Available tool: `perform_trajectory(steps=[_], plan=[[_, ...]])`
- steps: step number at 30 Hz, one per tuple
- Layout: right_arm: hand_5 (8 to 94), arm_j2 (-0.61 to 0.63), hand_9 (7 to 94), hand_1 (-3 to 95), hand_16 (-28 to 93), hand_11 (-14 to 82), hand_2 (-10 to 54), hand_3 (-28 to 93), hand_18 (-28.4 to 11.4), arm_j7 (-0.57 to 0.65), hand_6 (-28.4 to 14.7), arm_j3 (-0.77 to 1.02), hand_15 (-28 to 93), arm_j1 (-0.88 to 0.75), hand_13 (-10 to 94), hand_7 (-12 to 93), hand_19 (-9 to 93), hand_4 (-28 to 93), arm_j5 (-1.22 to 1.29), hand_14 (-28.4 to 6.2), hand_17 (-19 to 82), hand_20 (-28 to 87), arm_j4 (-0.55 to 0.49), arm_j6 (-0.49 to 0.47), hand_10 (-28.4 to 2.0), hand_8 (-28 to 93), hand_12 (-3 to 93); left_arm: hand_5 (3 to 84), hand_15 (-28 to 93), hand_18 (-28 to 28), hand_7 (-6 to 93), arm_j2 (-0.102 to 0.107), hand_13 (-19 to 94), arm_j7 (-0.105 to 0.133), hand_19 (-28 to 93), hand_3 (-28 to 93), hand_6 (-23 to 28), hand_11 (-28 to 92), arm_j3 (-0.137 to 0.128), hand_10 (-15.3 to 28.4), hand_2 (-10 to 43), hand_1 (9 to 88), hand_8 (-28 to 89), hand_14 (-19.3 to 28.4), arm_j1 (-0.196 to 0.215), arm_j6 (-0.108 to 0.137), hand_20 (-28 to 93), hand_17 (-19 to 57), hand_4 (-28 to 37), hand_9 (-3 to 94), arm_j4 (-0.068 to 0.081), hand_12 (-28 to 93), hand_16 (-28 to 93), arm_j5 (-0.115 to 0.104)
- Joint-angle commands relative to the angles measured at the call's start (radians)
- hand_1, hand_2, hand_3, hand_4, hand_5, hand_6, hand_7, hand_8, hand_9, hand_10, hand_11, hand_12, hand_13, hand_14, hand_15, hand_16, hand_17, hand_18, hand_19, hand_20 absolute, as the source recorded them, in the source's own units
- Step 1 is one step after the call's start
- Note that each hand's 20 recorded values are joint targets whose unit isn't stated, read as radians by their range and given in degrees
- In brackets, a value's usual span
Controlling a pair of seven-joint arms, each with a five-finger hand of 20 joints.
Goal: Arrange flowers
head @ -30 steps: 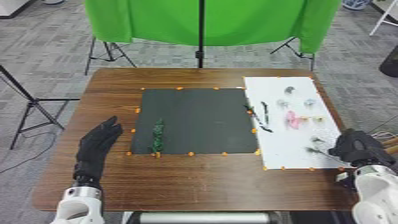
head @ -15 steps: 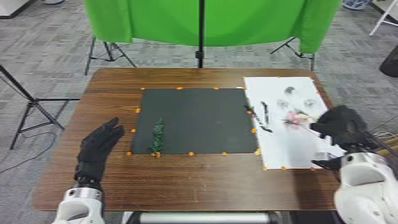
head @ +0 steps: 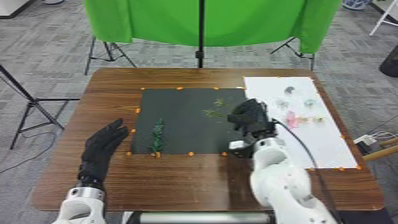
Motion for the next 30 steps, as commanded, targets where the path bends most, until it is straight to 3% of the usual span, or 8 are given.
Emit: perform_trajectory(steps=[1,15,25,26,28,30], plan=[[81.0,-0.060,90.5,60.6,34,33.5,-9.5,55,-12.2,0.028,-0.2,-0.130,63,0.042,91,29,93,-13,0.023,-1.4,66,64,0.048,-0.005,-9.7,18,35.1,45.9,11,11.9,8.9,-0.003,36,-0.014,8,65,3.2,15,0.008,12.3,-0.3,24.6,-6,14.6,0.005,-0.004,23,8.4,-24.3,44.5,0.009,14,4,0.007],[79.7,-0.086,90.1,60.3,34,35.5,-9.5,53,-11.9,0.018,-1.1,-0.227,62,0.104,92,31,93,-11,0.040,-1.3,67,63,0.136,-0.022,-10.4,17,33.5,45.9,11,12.1,8.7,-0.002,36,-0.024,8,65,3.1,15,0.010,12.2,-0.4,24.3,-6,14.5,0.002,-0.017,23,8.0,-24.2,44.4,0.010,15,4,0.007],[78.2,-0.091,88.9,61.1,35,39.9,-9.5,41,-11.8,0.012,-2.2,-0.231,60,0.109,92,32,93,-7,0.086,-1.6,67,62,0.152,-0.011,-11.5,17,26.4,45.8,11,12.3,8.6,-0.001,36,-0.034,8,65,3.1,15,0.012,12.3,-0.4,24.2,-6,14.6,0.000,-0.032,22,7.8,-24.2,44.5,0.012,15,4,0.009],[78.1,-0.090,88.8,62.2,35,40.0,-9.5,36,-11.8,0.013,-2.3,-0.234,60,0.110,92,32,93,-4,0.088,-1.6,67,62,0.154,-0.007,-11.5,16,26.3,45.8,11,12.3,8.6,0.000,36,-0.034,9,65,3.1,15,0.013,12.3,-0.4,24.2,-6,14.6,-0.004,-0.031,22,7.7,-24.2,44.4,0.013,15,4,0.008],[77.9,-0.091,88.7,80.8,35,40.2,-9.5,-20,-11.7,0.009,-2.4,-0.234,59,0.110,92,32,93,33,0.089,-1.6,67,60,0.159,-0.009,-11.6,16,26.0,45.8,11,12.2,8.5,-0.001,36,-0.034,9,65,3.2,15,0.011,12.3,-0.4,24.1,-6,14.6,-0.004,-0.033,22,7.7,-24.2,44.4,0.013,15,4,0.009],[77.7,-0.091,88.6,83.3,35,40.2,-9.5,-28,-11.8,0.010,-2.5,-0.235,59,0.109,92,32,93,37,0.098,-1.6,67,61,0.161,-0.010,-11.6,16,26.0,45.8,11,12.3,8.5,0.000,36,-0.037,9,65,3.2,15,0.013,12.3,-0.5,24.1,-6,14.5,-0.007,-0.033,22,7.7,-24.2,44.4,0.014,15,4,0.009]])
